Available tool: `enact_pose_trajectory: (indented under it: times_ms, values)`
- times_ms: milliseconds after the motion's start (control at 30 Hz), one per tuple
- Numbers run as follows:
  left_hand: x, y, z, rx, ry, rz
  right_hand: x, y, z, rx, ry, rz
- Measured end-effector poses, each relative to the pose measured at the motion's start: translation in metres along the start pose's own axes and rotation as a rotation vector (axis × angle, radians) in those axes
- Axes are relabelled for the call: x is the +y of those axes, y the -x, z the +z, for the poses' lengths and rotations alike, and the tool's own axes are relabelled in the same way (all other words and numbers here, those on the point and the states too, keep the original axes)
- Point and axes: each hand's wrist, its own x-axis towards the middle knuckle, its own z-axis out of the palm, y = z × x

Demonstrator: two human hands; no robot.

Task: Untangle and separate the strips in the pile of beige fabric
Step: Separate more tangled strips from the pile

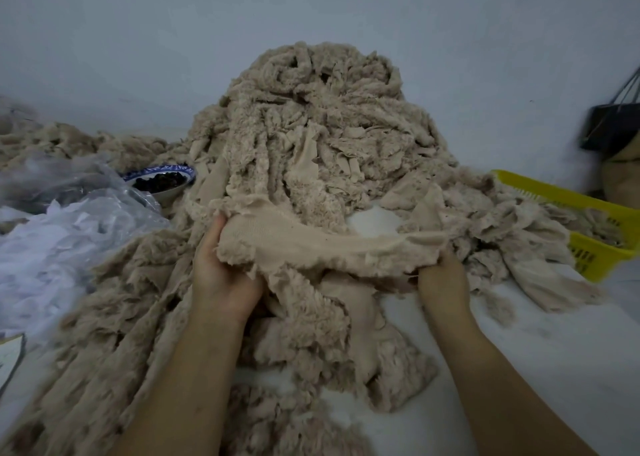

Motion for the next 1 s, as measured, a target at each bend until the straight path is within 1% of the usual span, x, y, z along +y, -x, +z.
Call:
enact_pose_trajectory:
  times_ms: [67,133,233,267,300,333,400,433,467,533,567,600,633,667,700,733,767,800,833,867,900,967,1000]
  values:
    - [-0.002,-0.002,-0.003,-0.004,0.010,-0.021,-0.004,0.003,0.003,-0.037,-0.101,0.069]
    - [-0.006,-0.003,-0.003,-0.007,-0.009,-0.046,-0.010,0.006,0.009,-0.113,-0.253,0.159]
    - [-0.013,-0.003,0.000,-0.058,-0.117,-0.095,-0.020,0.017,0.016,-0.290,-0.288,0.242]
    - [-0.016,-0.001,0.002,-0.085,-0.168,-0.123,-0.023,0.024,0.020,-0.361,-0.249,0.158]
    - [-0.019,0.002,0.005,-0.113,-0.226,-0.157,-0.023,0.030,0.022,-0.443,-0.177,-0.003]
    - [-0.023,0.003,0.006,-0.141,-0.293,-0.192,-0.023,0.036,0.024,-0.526,-0.115,-0.116]
    - [-0.030,0.006,0.008,-0.154,-0.397,-0.220,-0.022,0.043,0.024,-0.675,-0.058,-0.143]
    - [-0.031,0.007,0.008,-0.139,-0.416,-0.220,-0.017,0.041,0.026,-0.711,0.021,-0.173]
    - [-0.032,0.006,0.007,-0.129,-0.419,-0.217,-0.013,0.039,0.028,-0.736,0.160,-0.217]
    - [-0.031,0.007,0.007,-0.118,-0.402,-0.198,-0.009,0.035,0.030,-0.703,0.384,-0.318]
    - [-0.030,0.007,0.007,-0.111,-0.388,-0.188,-0.008,0.034,0.029,-0.631,0.381,-0.322]
    - [-0.030,0.007,0.007,-0.106,-0.381,-0.168,-0.007,0.031,0.027,-0.542,0.270,-0.281]
    - [-0.031,0.006,0.008,-0.096,-0.401,-0.132,-0.011,0.029,0.024,-0.460,0.048,-0.173]
    - [-0.033,0.006,0.009,-0.081,-0.457,-0.091,-0.016,0.027,0.021,-0.427,-0.225,-0.051]
    - [-0.036,0.006,0.009,-0.066,-0.538,-0.058,-0.020,0.025,0.018,-0.429,-0.460,0.038]
    - [-0.039,0.008,0.009,-0.059,-0.637,-0.035,-0.022,0.024,0.016,-0.480,-0.631,0.077]
    - [-0.042,0.011,0.010,-0.068,-0.755,-0.013,-0.025,0.027,0.016,-0.547,-0.653,0.057]
    - [-0.045,0.014,0.010,-0.106,-0.881,-0.001,-0.025,0.031,0.018,-0.610,-0.556,0.010]
    - [-0.047,0.016,0.011,-0.174,-0.985,-0.008,-0.022,0.035,0.021,-0.645,-0.384,-0.043]
    - [-0.049,0.020,0.012,-0.251,-1.041,-0.036,-0.018,0.037,0.025,-0.621,-0.215,-0.102]
    - [-0.048,0.022,0.014,-0.302,-1.051,-0.083,-0.015,0.036,0.028,-0.567,-0.116,-0.138]
    - [-0.044,0.023,0.014,-0.344,-1.027,-0.143,-0.010,0.031,0.028,-0.528,-0.097,-0.131]
    - [-0.042,0.021,0.012,-0.361,-1.054,-0.131,-0.007,0.027,0.026,-0.537,-0.104,-0.097]
